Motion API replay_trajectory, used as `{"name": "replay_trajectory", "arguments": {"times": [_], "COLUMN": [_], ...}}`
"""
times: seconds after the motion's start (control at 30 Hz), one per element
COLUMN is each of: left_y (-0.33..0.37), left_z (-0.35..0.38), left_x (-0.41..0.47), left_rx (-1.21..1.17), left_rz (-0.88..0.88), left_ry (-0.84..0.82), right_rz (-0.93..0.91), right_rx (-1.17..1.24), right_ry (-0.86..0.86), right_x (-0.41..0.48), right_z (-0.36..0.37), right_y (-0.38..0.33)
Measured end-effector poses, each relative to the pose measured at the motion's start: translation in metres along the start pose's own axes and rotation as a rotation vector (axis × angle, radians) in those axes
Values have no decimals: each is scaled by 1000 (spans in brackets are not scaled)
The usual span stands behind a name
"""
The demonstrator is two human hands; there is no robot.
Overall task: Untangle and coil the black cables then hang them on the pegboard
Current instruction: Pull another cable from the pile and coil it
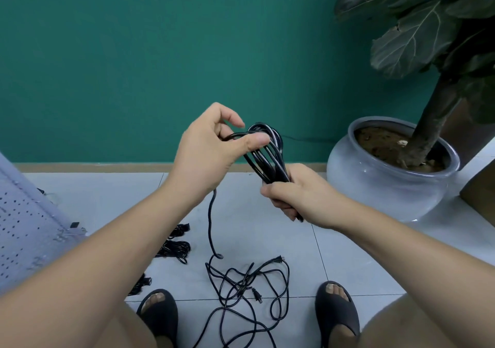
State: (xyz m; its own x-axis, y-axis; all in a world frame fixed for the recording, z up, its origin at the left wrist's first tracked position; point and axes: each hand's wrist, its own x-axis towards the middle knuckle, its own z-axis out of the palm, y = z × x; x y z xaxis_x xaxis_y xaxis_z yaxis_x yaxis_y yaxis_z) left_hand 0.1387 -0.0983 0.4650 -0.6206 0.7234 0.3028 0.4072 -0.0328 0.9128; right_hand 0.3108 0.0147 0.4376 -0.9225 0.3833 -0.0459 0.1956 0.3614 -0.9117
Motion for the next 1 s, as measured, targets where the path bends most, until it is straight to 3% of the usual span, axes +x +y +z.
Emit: {"name": "replay_trajectory", "arguments": {"times": [0.2,0.53,0.77,0.9,1.0], "left_y": [-5,-2,8,7,7], "left_z": [17,38,47,44,44], "left_x": [-5,-8,-8,-3,1], "left_rx": [-121,-555,-282,-37,-13], "left_rz": [-153,-279,-144,-32,-6], "left_ry": [-175,-112,18,15,11], "right_rz": [-68,57,109,113,51], "right_rx": [-146,-110,208,73,19], "right_ry": [58,-68,-75,27,14], "right_x": [-1,6,5,4,3], "right_z": [4,1,6,13,17], "right_y": [3,6,-9,-12,-13]}}
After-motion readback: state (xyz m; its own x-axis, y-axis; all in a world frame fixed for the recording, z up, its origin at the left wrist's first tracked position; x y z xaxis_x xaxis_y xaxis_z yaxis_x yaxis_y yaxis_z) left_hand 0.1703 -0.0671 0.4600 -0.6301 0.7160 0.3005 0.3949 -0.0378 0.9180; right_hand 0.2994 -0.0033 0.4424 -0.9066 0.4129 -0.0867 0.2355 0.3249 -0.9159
